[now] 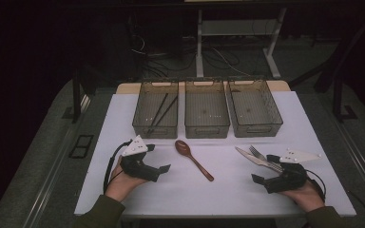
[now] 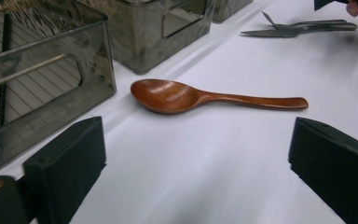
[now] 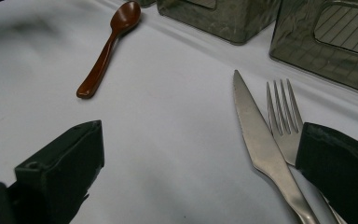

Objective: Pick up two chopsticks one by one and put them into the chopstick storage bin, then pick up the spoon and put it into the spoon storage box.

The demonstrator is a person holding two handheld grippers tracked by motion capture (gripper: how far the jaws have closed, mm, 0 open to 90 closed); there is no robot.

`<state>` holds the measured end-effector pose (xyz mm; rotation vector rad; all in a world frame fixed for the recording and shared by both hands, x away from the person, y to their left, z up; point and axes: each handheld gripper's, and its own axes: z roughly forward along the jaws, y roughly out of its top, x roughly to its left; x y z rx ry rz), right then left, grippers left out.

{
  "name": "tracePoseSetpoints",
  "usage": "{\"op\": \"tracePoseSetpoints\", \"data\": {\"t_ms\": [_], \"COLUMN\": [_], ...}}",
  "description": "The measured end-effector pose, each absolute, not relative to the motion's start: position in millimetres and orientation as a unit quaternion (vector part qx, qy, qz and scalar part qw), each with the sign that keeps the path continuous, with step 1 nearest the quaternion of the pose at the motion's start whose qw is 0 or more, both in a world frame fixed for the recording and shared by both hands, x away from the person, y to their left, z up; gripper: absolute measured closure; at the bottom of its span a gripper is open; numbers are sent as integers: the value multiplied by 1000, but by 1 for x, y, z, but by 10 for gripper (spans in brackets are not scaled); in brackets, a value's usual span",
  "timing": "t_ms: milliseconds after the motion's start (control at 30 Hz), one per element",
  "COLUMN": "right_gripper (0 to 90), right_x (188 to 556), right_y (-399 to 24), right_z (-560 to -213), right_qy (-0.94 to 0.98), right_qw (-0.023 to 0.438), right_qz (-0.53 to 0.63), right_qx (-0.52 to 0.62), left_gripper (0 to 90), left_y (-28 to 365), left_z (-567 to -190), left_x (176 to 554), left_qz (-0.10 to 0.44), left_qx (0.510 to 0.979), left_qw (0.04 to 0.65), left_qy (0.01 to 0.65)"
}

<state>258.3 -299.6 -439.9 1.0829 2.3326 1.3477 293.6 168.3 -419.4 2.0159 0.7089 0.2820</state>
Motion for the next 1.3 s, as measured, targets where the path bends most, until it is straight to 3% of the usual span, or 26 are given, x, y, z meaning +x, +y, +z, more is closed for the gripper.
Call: {"op": "tracePoseSetpoints", "data": {"t_ms": [533,933,1300], "right_gripper": [6,6,6], "right_x": [259,260,261], "right_y": [-299,-297,-296], "right_z": [-440,-441,-441], "right_qy": [798,800,801], "right_qw": [119,117,116], "right_qz": [461,457,458], "right_qx": [370,371,368], "left_gripper": [3,494,888], "left_y": [171,154,126], "left_z": [-432,-437,-437], "left_x": [280,290,304], "left_qz": [96,69,54], "left_qx": [829,847,863], "left_qw": [473,465,449], "left_qy": [284,249,224]}}
